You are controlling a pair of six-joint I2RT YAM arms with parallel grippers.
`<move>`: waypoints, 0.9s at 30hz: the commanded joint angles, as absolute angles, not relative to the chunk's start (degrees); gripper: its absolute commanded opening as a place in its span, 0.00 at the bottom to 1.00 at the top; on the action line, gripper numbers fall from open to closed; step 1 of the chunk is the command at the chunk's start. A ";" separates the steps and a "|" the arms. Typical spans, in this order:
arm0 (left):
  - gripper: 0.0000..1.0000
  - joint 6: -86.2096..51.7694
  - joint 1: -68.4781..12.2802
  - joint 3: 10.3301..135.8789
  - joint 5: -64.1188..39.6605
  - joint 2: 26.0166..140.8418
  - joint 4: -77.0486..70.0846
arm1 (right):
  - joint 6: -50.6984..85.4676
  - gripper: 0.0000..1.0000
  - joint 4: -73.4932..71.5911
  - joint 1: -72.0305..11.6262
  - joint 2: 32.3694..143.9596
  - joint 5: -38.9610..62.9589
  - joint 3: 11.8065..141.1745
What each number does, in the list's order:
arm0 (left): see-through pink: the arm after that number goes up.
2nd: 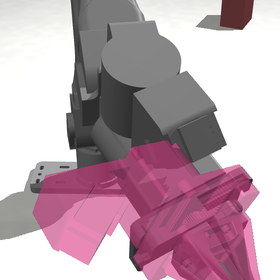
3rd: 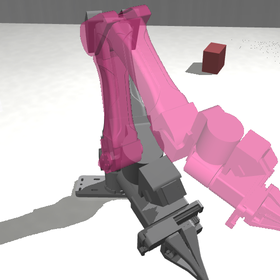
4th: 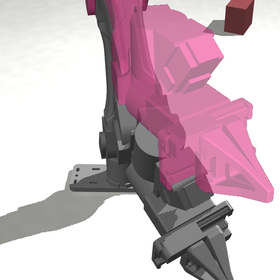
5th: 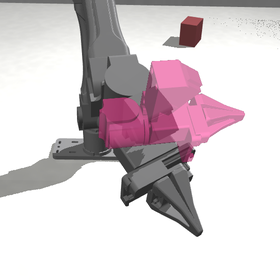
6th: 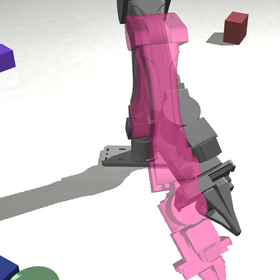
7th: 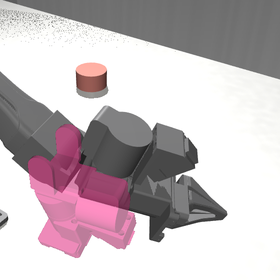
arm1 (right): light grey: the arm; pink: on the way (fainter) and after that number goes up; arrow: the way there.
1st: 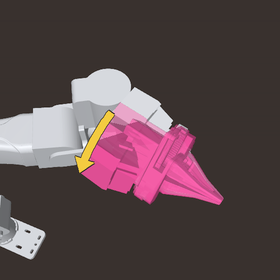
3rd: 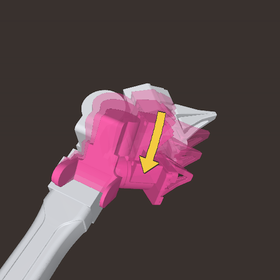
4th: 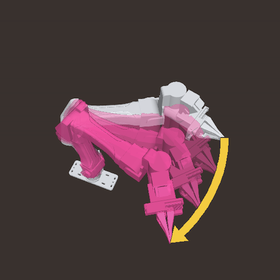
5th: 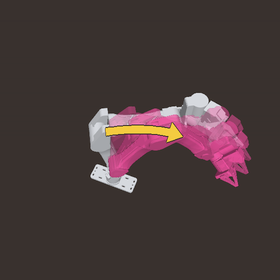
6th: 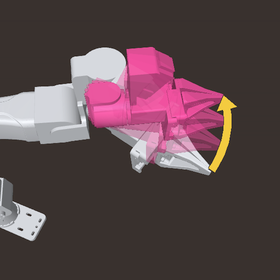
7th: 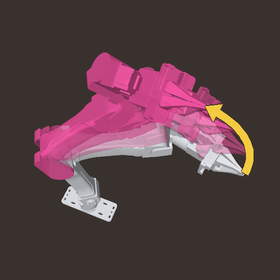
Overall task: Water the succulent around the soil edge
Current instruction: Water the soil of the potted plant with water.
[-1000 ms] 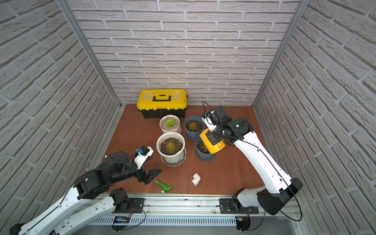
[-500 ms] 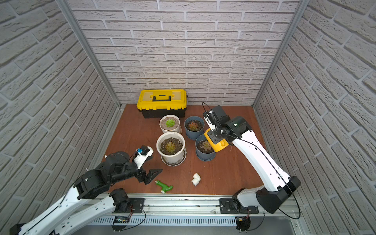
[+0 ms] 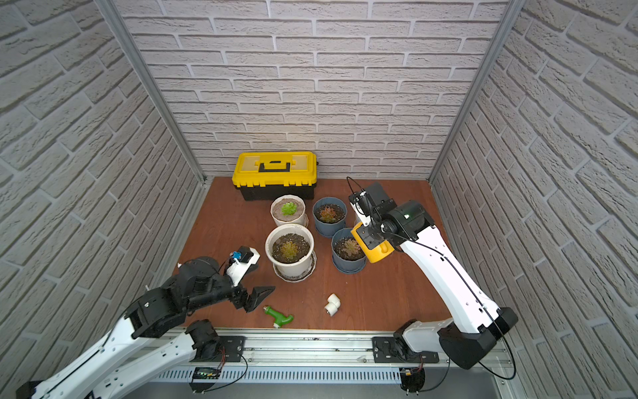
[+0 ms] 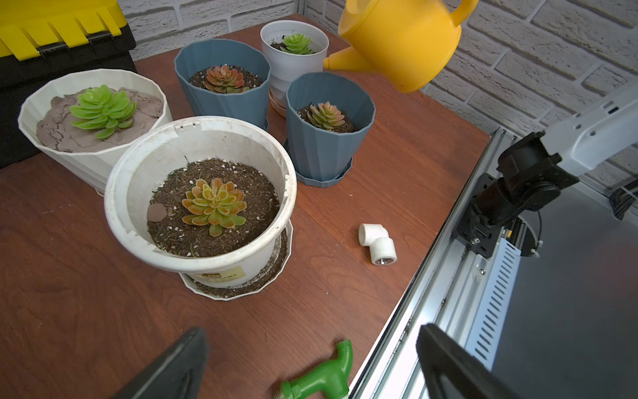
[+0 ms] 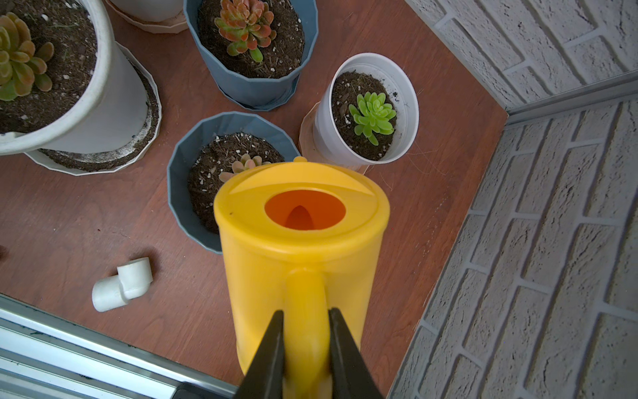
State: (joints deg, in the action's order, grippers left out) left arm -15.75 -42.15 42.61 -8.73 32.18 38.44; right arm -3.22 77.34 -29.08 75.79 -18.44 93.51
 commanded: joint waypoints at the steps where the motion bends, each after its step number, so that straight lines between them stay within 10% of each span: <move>1: 0.98 -16.26 -41.79 41.92 -8.88 31.98 37.00 | -2.77 0.03 78.01 -28.92 73.61 -19.79 92.74; 27: 0.98 -16.45 -41.66 41.82 -8.70 32.08 36.83 | -2.15 0.03 82.00 -29.32 69.22 -15.92 89.96</move>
